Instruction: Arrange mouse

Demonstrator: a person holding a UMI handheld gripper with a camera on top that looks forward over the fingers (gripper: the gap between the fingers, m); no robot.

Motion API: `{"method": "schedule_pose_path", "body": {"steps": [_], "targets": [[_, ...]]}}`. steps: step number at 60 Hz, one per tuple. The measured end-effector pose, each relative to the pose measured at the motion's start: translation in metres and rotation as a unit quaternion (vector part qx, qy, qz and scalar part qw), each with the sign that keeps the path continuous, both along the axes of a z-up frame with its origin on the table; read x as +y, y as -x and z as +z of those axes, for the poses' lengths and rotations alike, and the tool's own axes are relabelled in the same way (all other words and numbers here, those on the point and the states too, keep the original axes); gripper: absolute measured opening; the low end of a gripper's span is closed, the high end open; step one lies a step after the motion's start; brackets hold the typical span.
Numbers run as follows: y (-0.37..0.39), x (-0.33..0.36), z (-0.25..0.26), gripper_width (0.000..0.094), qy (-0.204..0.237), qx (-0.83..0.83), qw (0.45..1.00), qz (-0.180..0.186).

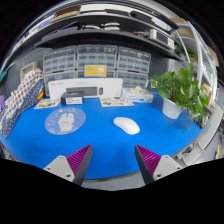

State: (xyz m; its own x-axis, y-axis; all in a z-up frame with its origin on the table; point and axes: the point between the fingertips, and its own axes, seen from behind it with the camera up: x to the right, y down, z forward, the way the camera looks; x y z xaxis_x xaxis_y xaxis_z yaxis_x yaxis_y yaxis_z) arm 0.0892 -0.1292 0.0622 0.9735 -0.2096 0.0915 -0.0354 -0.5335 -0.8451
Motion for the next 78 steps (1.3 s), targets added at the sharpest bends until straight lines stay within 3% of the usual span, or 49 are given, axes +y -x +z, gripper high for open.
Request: {"method": "schedule_pose_path", "body": {"steps": [8, 18, 34, 41, 52, 58, 66, 74, 78], "targets": [[-0.04, 0.025, -0.021, 0.0874, 0.014, -0.004, 1.0, 0.009], [-0.077, 0.071, -0.047, 0.0865, 0.037, 0.0, 0.998, 0.047], [-0.102, 0.144, -0.061, 0.0859, 0.048, 0.012, 0.993, 0.108], [-0.105, 0.169, -0.064, 0.0827, 0.047, 0.021, 0.991, 0.12], [-0.111, 0.195, -0.067, 0.0697, 0.05, 0.056, 0.99, 0.119], [-0.122, 0.199, -0.067, 0.0513, 0.049, 0.055, 0.992, 0.1], [-0.123, 0.198, -0.069, 0.0469, 0.051, 0.054, 0.992, 0.1], [-0.123, 0.197, -0.07, 0.0366, 0.074, 0.055, 0.992, 0.089], [-0.123, 0.196, -0.07, 0.0365, 0.088, 0.054, 0.991, 0.08]]}}
